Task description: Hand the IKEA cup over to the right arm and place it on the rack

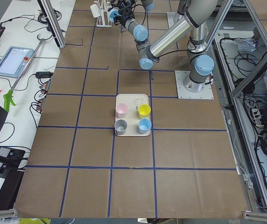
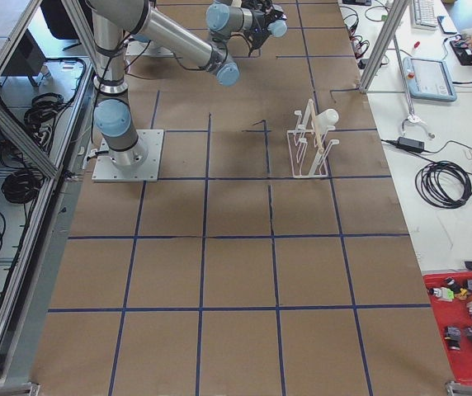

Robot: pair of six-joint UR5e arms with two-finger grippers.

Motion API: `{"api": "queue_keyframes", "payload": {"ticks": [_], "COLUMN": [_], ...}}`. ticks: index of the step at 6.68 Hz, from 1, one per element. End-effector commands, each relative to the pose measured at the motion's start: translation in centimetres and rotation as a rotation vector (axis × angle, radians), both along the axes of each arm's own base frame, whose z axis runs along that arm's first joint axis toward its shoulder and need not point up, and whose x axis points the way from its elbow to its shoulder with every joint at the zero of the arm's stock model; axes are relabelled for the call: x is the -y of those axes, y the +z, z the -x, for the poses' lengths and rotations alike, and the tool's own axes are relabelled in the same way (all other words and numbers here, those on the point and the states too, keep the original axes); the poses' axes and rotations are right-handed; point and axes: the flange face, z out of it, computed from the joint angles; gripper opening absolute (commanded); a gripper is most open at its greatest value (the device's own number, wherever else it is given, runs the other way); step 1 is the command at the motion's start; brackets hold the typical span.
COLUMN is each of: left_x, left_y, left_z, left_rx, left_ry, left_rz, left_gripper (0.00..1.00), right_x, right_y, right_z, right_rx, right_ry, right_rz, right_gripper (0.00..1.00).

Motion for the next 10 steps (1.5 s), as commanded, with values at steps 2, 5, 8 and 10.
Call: {"api": "queue_keyframes", "payload": {"ticks": [2, 5, 8, 10], "left_x": [0.5, 2.1, 9.7, 11.3], "left_y": [0.2, 0.6, 4.2, 10.4], "left_z": [-1.9, -8.1, -11.9, -10.1], "left_rx": [-0.019, -0.071, 0.051, 0.271], "left_ry": [0.036, 0.127, 0.488, 0.679], "left_rz": [-0.026, -0.087, -0.3, -0.553], "left_gripper": [0.98, 0.99, 0.98, 0.98], "right_x": [0.2, 3.8, 8.0, 10.7], "right_y": [0.2, 1.2, 1.6, 3.1], "right_z": [0.1, 4.9, 12.1, 17.5], "right_rx": [-0.002, -0.028, -0.413, -0.652], "right_ry": [-0.003, -0.092, -0.045, -0.046], "right_rz": [0.008, 0.05, 0.262, 0.378], "right_gripper": [0.41, 0.32, 0.3, 0.3]}}
